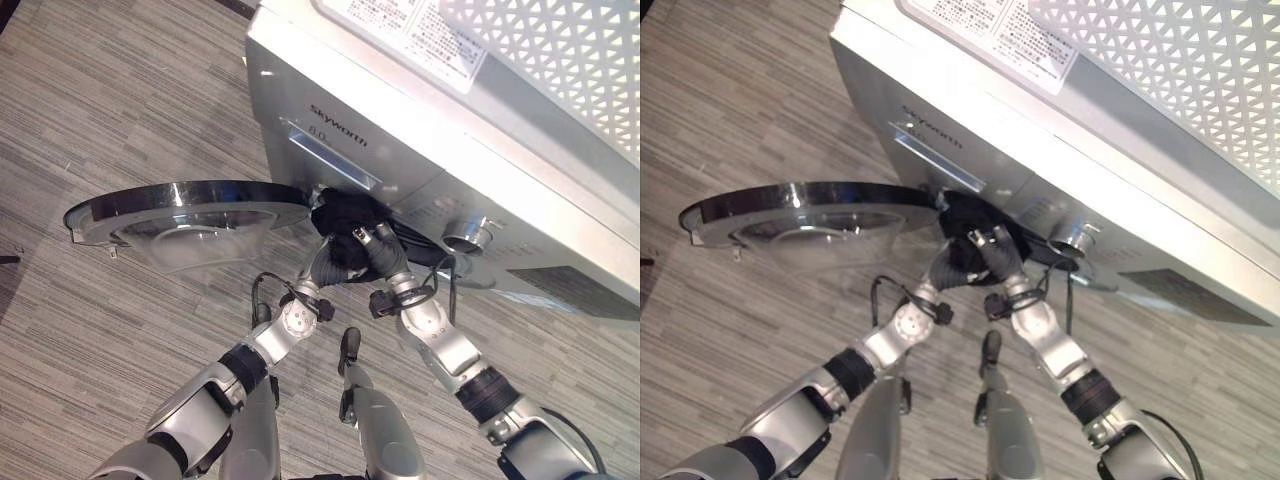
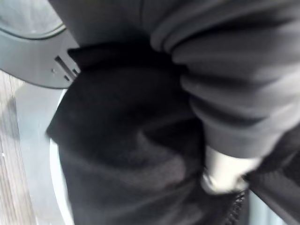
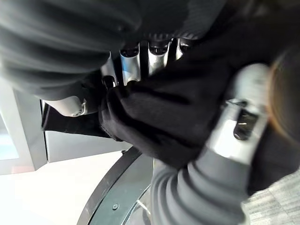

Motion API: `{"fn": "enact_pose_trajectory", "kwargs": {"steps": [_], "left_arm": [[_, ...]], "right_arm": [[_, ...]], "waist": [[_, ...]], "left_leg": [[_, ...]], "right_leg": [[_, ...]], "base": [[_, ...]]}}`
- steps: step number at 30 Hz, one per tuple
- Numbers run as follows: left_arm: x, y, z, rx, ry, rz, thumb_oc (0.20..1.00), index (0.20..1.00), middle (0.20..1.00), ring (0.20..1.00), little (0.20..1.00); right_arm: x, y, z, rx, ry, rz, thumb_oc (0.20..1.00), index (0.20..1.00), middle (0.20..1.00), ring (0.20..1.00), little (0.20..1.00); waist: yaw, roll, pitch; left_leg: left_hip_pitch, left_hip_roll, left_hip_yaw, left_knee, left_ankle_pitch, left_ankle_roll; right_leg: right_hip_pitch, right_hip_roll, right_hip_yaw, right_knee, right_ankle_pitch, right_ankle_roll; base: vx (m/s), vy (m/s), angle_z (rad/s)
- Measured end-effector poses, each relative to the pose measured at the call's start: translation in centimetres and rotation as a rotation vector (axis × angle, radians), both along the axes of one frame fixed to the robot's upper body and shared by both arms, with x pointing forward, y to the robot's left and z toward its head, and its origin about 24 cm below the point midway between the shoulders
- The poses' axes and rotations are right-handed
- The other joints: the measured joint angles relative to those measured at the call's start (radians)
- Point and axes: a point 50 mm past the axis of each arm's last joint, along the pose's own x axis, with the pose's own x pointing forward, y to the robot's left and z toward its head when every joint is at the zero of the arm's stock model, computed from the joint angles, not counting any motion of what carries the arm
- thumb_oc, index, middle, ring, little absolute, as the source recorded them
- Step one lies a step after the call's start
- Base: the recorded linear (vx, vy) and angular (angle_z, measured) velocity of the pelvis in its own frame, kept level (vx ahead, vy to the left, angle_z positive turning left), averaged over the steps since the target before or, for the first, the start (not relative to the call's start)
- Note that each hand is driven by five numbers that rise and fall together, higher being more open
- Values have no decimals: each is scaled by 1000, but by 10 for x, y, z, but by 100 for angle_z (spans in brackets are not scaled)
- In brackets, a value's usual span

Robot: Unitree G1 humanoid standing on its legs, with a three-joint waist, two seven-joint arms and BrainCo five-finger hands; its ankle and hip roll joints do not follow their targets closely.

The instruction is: Grab the laundry basket,head to the washer,open it,put in the laundry and shut it.

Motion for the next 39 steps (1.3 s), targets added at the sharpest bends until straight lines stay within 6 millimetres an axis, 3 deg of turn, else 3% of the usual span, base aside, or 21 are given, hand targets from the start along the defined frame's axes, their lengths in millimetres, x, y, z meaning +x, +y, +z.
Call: {"fn": "enact_pose_trajectory", "kwargs": {"steps": [1, 2, 3, 12, 16, 23, 26, 27, 33, 36, 39], "left_arm": [[0, 1, 0, -2, 1, 3, 200, 200, 200, 200, 200], [0, 1, -1, -3, 3, 4, 200, 200, 200, 200, 200], [-1, 1, -2, -4, 6, 4, 200, 200, 200, 200, 200], [-3, 5, -9, -10, 31, 21, 200, 200, 200, 200, 200], [-3, 6, -11, -7, 35, 32, 200, 200, 200, 200, 200], [-2, 23, -27, 2, 67, 154, 200, 200, 200, 200, 200], [-2, 27, -31, 9, 77, 179, 200, 200, 200, 200, 200], [-2, 29, -32, 5, 82, 189, 200, 200, 200, 200, 200], [12, 43, -36, -49, 161, 326, 200, 200, 200, 200, 200], [16, 42, -31, -95, 172, 340, 200, 200, 200, 200, 200], [15, 32, -29, -158, 189, 315, 200, 200, 200, 200, 200]], "right_arm": [[0, 1, -1, 0, 2, 1, 253, 253, 253, 253, 253], [-1, 1, -1, 0, 2, 1, 253, 253, 253, 253, 253], [-1, 1, -1, 0, 2, -1, 1000, 1000, 1000, 1000, 1000], [-5, 3, 4, -38, -54, -1, 1000, 1000, 1000, 1000, 1000], [-10, -8, -1, -206, -140, -74, 1000, 1000, 1000, 1000, 1000], [-23, -26, -24, -521, -269, -249, 1000, 1000, 1000, 1000, 1000], [-34, -42, -51, -651, -237, -296, 1000, 1000, 1000, 1000, 1000], [-46, -58, -77, -739, -155, -307, 1000, 1000, 1000, 1000, 1000], [-99, -107, -161, -886, 262, -355, 1000, 1000, 1000, 1000, 1000], [-110, -122, -184, -864, 438, -427, 1000, 1000, 1000, 1000, 1000], [-115, -127, -195, -818, 546, -464, 1000, 1000, 1000, 1000, 1000]], "waist": [[0, 0, 0], [0, 0, 0], [0, 0, 0], [-2, 0, 0], [-7, -1, 0], [-65, -12, 2], [-90, -24, 2], [-97, -35, 0], [-178, -69, -3], [-198, -68, -3], [-189, -63, -3]], "left_leg": [[0, 1, 0, 0, 0, 0], [0, 1, 0, 0, 0, 0], [-1, 1, 0, 0, 0, 0], [-12, 1, -2, 0, 1, 2], [-13, 3, -2, 0, 1, 2], [-12, 5, 25, -8, 3, 5], [-6, 11, 38, -14, 4, 6], [-4, 11, 53, -14, 4, 6], [-2, 20, 81, -15, 3, 7], [-19, 24, 81, -15, 5, 5], [-45, 28, 78, -15, 12, 4]], "right_leg": [[0, 0, 0, 0, 0, 0], [0, 0, 0, 0, 0, 0], [-1, 1, 0, 0, 0, 0], [-12, 0, -3, 0, 2, 0], [-12, 0, -2, 0, 2, 0], [-31, -1, 25, 2, 12, 3], [-34, 0, 36, 2, 13, 2], [-41, -1, 50, 2, 16, 4], [-58, 4, 79, 0, 29, 8], [-75, 11, 81, -2, 33, 7], [-95, 17, 79, -11, 39, 2]], "base": [[0, 0, 0], [0, 0, 0], [0, 0, 0], [0, 0, 0], [0, 0, 0], [-11, 33, -11], [-5, 28, -12], [-1, 18, -17], [-19, -16, -17], [-23, -58, -9], [-43, -61, 2]]}}
